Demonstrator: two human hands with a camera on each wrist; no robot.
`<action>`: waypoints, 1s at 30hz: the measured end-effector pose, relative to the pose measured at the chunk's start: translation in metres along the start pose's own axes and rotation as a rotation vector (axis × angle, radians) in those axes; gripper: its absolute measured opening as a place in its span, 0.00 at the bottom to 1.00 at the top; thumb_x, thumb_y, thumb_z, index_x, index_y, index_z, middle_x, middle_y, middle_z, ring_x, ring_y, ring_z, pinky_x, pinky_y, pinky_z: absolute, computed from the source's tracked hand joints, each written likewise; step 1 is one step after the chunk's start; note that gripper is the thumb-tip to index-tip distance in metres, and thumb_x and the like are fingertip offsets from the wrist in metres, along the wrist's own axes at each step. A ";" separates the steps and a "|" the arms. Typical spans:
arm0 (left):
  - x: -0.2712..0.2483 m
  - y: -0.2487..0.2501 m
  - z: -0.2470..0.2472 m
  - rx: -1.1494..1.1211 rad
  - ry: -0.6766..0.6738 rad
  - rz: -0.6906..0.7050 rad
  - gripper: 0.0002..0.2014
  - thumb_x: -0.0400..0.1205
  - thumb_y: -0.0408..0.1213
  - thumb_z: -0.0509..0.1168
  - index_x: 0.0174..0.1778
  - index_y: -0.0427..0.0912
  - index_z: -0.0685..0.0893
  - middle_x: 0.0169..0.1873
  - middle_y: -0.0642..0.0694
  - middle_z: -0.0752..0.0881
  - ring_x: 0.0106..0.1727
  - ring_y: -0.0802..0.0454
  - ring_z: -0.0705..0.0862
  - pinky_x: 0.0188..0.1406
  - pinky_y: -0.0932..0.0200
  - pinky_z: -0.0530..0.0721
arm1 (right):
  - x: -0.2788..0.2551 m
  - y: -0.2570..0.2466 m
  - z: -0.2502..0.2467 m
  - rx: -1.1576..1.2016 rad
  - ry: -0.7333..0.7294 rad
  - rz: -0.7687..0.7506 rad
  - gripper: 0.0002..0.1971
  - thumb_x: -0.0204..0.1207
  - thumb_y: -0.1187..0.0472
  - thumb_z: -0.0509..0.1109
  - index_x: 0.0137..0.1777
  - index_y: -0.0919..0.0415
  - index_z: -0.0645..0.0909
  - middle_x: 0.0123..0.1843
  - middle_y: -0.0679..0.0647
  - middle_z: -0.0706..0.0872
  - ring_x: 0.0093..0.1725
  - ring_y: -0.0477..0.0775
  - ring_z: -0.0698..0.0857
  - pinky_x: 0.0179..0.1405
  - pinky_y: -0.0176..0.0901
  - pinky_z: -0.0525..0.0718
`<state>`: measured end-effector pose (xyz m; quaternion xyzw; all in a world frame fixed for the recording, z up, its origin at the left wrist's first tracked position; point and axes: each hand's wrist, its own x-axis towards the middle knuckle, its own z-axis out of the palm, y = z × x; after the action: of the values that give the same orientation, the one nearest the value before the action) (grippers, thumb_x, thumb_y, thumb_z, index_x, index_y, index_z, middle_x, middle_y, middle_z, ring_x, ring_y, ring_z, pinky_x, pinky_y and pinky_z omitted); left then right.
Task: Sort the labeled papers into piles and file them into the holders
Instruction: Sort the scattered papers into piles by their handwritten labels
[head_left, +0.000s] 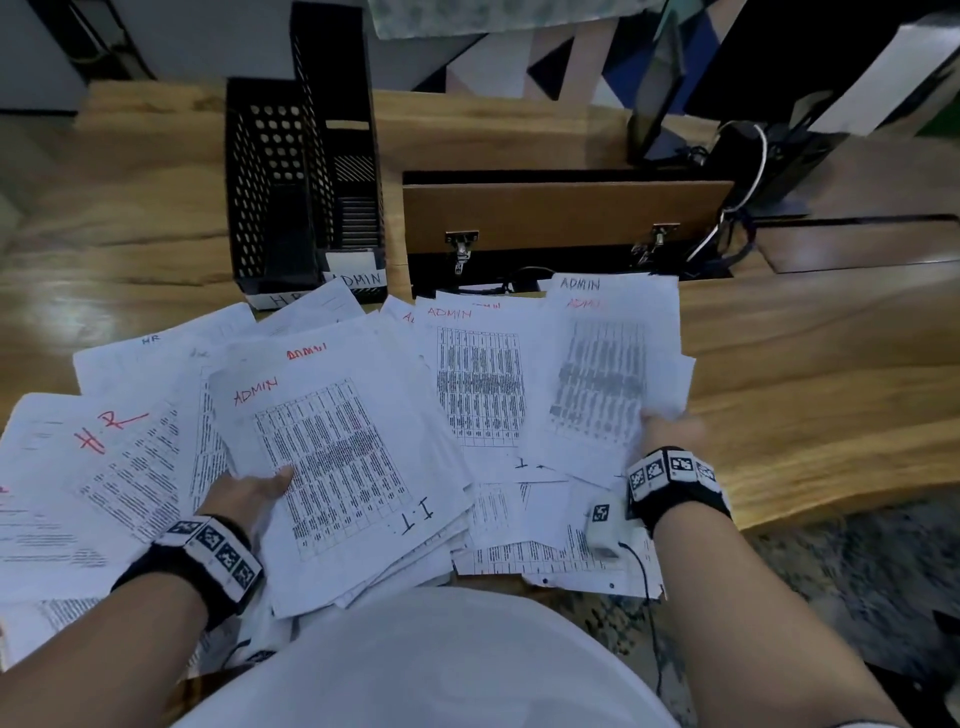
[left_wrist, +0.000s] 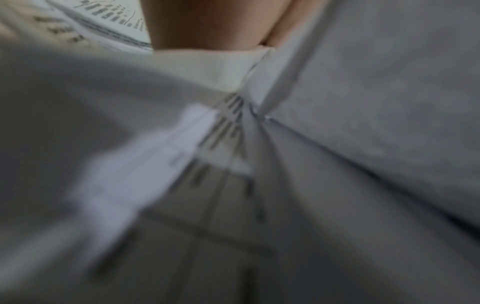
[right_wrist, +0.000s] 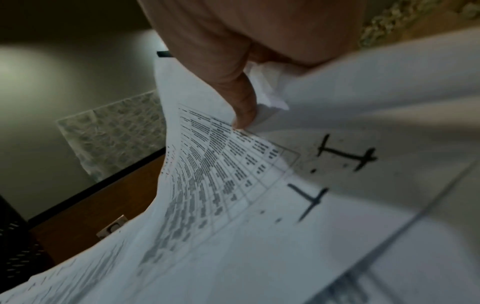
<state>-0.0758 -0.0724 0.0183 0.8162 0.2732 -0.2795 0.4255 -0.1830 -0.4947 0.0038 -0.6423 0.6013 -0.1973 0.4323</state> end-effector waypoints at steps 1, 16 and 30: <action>-0.003 0.001 0.000 0.000 0.006 -0.008 0.18 0.81 0.47 0.67 0.46 0.33 0.74 0.45 0.37 0.77 0.32 0.47 0.75 0.44 0.55 0.73 | 0.002 -0.006 -0.005 0.031 0.026 -0.042 0.12 0.75 0.66 0.69 0.58 0.65 0.82 0.49 0.63 0.87 0.47 0.63 0.86 0.43 0.49 0.82; -0.038 0.013 0.001 -0.300 -0.059 0.073 0.26 0.80 0.32 0.69 0.72 0.26 0.71 0.48 0.35 0.84 0.41 0.44 0.78 0.54 0.54 0.71 | -0.074 -0.182 -0.066 0.732 0.008 -0.770 0.11 0.71 0.75 0.69 0.45 0.59 0.83 0.39 0.40 0.91 0.45 0.39 0.88 0.50 0.37 0.85; -0.004 -0.001 -0.011 -0.442 -0.234 0.059 0.65 0.54 0.78 0.68 0.82 0.41 0.63 0.72 0.43 0.75 0.72 0.41 0.73 0.72 0.40 0.65 | -0.176 -0.042 0.121 -0.524 -0.795 -0.486 0.07 0.82 0.68 0.58 0.52 0.59 0.76 0.42 0.55 0.84 0.36 0.55 0.84 0.30 0.46 0.86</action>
<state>-0.0770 -0.0631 0.0263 0.6733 0.2525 -0.2928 0.6302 -0.0987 -0.2941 0.0178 -0.8748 0.2543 0.1235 0.3934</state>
